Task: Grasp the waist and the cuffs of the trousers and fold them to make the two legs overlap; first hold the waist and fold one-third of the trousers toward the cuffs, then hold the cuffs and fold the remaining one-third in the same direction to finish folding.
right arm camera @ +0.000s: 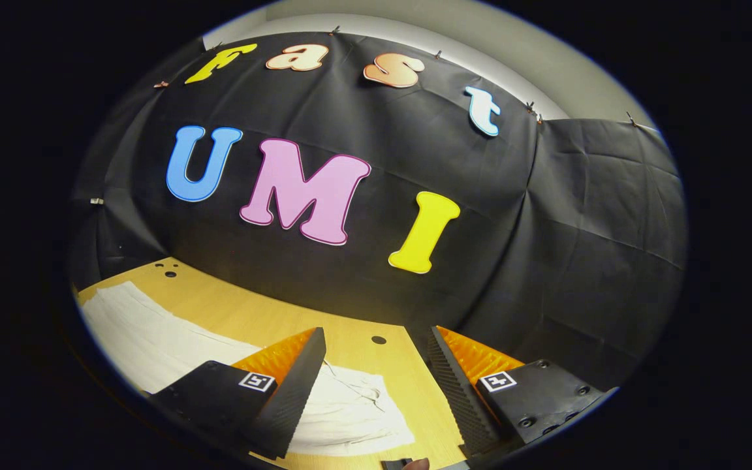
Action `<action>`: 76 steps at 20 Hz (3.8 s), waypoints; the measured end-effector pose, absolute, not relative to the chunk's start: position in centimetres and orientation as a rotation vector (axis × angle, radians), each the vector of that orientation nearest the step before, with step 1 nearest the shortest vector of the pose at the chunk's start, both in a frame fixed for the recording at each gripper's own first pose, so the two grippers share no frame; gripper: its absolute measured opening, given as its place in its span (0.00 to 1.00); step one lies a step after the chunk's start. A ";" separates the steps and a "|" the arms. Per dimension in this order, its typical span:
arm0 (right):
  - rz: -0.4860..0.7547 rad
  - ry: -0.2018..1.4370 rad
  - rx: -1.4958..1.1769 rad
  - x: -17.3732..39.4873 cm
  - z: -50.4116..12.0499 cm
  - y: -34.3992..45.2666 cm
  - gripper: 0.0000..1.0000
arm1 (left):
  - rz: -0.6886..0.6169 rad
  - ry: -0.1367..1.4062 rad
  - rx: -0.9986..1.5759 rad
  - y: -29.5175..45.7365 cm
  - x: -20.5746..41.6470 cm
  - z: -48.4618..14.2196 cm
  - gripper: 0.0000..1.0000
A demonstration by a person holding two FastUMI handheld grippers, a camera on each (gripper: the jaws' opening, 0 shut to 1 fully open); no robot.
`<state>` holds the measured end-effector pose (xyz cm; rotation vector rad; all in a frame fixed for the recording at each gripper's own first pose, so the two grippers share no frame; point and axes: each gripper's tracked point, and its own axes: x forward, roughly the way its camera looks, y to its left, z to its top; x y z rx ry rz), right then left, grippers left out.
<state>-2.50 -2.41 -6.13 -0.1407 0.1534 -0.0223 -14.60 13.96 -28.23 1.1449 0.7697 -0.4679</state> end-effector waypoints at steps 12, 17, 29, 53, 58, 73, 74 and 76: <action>-0.054 0.186 -0.153 -3.9 -7.6 -4.0 0.98 | -0.532 0.942 1.358 18.3 -14.4 -33.2 0.95; -0.066 0.208 -0.171 -4.3 -8.4 -4.8 0.98 | -0.513 0.930 1.441 19.0 -11.4 -33.7 0.94; -0.039 0.304 -0.431 -6.5 -14.7 -7.2 0.97 | -0.561 1.009 1.460 19.8 -6.2 -36.3 0.09; 0.832 0.430 -1.249 -3.7 -40.6 -3.3 0.89 | -0.504 1.116 1.420 19.6 -5.5 -36.3 0.06; 0.879 0.555 -1.181 -4.1 -42.9 -3.2 0.30 | -0.485 1.108 1.419 19.5 -5.5 -36.4 0.06; 0.627 0.596 -0.948 -2.4 -33.8 -2.1 0.05 | -0.340 1.011 1.158 18.0 -5.5 -30.8 0.05; 0.595 0.591 -0.913 -1.9 -33.0 -2.0 0.05 | -0.315 0.996 1.130 17.7 -4.7 -29.8 0.05; 0.540 0.585 -0.846 -0.9 -31.8 -1.8 0.05 | -0.271 0.972 1.075 17.9 -2.6 -28.4 0.05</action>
